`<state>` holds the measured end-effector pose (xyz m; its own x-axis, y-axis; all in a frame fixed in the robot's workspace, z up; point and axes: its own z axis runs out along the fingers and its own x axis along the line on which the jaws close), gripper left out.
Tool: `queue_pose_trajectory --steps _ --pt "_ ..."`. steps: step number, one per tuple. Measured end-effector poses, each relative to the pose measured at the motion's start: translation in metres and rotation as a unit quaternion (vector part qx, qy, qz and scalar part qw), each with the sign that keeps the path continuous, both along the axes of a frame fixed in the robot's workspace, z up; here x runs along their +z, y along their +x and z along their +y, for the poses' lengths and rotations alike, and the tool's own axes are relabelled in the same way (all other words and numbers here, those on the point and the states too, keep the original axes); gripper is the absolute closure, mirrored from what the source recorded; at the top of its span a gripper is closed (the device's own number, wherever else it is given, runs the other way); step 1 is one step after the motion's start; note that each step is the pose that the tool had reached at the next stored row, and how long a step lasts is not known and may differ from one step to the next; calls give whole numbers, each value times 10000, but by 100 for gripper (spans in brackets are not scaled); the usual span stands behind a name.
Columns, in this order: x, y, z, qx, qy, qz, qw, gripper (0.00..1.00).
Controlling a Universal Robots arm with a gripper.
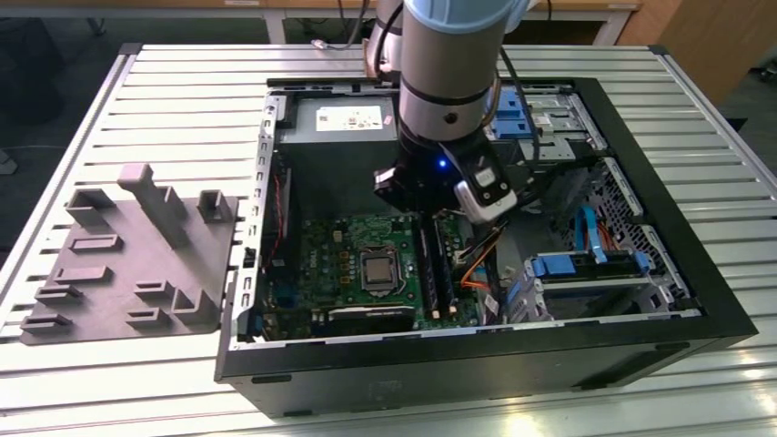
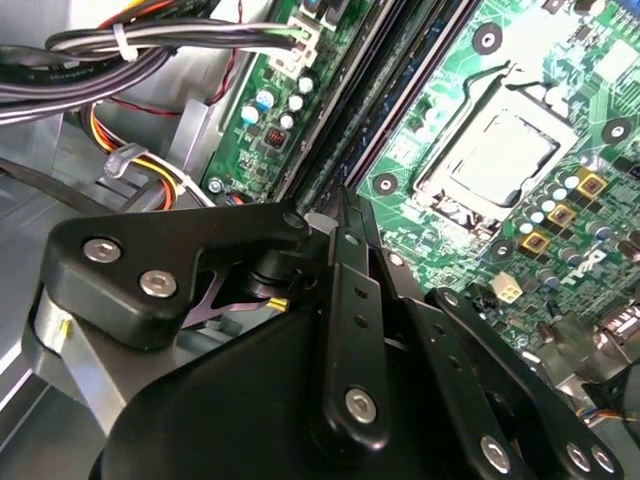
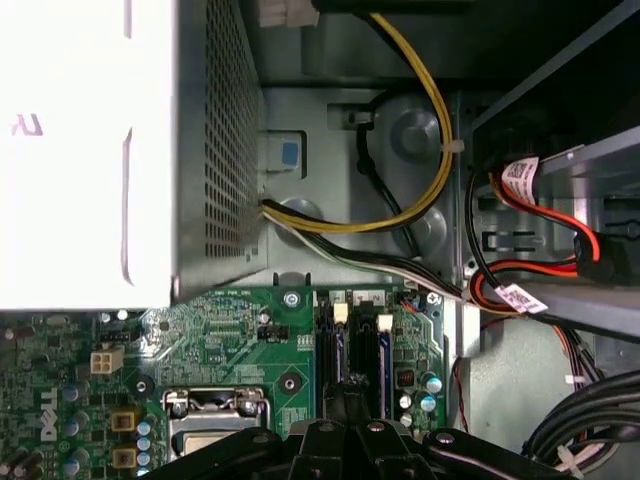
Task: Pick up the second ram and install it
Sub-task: 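Press down the second ram until it locks into place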
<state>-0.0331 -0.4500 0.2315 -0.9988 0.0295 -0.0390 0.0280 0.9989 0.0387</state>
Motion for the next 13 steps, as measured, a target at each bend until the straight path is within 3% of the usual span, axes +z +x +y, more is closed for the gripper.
queue_pose_trajectory --steps 13 --pt "-18 0 89 -131 0 0 9999 89"
